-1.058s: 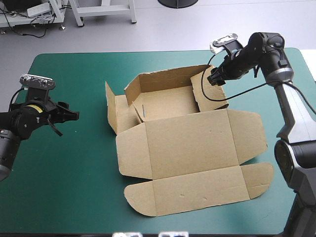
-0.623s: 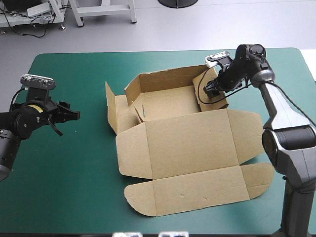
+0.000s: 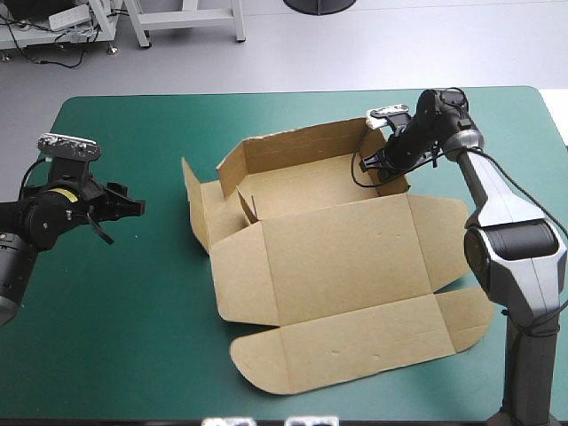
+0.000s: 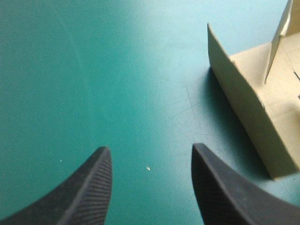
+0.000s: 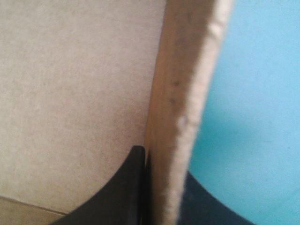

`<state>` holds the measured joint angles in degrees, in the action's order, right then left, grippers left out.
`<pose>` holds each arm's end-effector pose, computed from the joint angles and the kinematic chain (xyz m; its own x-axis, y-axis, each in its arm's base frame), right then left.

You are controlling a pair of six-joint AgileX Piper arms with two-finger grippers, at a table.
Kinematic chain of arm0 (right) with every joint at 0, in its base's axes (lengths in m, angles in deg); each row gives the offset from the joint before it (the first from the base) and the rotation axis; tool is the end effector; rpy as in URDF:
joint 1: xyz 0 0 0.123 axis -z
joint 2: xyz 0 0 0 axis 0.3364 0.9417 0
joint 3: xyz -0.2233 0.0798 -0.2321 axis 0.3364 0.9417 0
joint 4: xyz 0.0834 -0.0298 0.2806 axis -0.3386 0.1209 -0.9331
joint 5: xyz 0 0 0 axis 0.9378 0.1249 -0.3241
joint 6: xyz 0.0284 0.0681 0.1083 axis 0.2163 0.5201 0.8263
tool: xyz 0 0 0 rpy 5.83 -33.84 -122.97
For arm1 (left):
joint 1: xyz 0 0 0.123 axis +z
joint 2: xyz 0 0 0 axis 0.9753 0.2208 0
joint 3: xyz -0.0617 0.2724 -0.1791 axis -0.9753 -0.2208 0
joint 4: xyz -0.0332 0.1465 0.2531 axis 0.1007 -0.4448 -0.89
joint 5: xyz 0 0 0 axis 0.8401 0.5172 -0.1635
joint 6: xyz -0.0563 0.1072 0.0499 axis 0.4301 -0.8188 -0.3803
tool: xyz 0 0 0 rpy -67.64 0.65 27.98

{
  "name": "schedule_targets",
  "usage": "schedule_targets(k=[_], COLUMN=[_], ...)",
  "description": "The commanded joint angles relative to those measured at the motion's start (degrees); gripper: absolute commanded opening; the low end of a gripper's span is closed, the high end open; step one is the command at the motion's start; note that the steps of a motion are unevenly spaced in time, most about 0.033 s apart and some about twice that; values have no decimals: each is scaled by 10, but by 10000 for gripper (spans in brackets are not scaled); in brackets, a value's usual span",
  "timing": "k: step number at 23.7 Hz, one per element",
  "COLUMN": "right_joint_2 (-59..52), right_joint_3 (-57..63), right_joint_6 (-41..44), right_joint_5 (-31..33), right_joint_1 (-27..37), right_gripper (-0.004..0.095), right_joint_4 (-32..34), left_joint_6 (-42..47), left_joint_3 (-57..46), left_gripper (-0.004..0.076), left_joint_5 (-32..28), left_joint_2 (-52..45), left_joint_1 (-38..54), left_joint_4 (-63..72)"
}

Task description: Fold the box

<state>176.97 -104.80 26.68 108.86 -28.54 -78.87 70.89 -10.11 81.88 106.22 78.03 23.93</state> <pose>0.5447 0.1165 0.2472 -0.8778 -0.3426 -0.3348 -0.4111 0.8976 0.1593 0.3008 -0.0003 0.3806 -0.6263 0.1200 -0.7703 0.0932 0.9925 0.0788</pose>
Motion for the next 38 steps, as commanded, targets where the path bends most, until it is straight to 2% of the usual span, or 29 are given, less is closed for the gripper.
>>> schedule_targets(k=[1, 6, 11, 18, 22, 28, 32, 36, 38], right_joint_2=[-41, -116, -188, -269, -326, -427, -489, -537, -548], right_joint_3=[-15, -15, -15, -13, -13, -13, -3, 97, 137], right_joint_6=[-2, 11, 12, 1, -9, -24, -26, -39, -43], right_joint_5=[14, 15, 15, 15, 15, 15, 15, 8, -20], right_joint_1=[0, 0, 4, 65, 75, 75, 75, 75, 75], right_gripper=[-24, -24, -24, -24, -24, -25, -25, -25, -25], right_joint_4=[-37, -6, -2, -72, -62, -64, -64, -66, -70], left_joint_6=[-2, -2, 1, 15, 31, 34, -15, -129, -181], left_joint_3=[21, 21, 21, 21, 21, 21, 21, 21, 21], left_gripper=[371, 371, 371, 371, 371, 371, 371, 371, 371], left_joint_5=[-33, -39, -48, -53, -52, -6, 25, 40, 50], left_joint_2=[-12, -12, -13, -26, -44, -73, -88, -93, -92], left_joint_1=[1, 1, 1, 1, 1, 1, 1, 1, 1], left_joint_4=[10, 10, -9, -16, -37, -19, 62, 227, 289])
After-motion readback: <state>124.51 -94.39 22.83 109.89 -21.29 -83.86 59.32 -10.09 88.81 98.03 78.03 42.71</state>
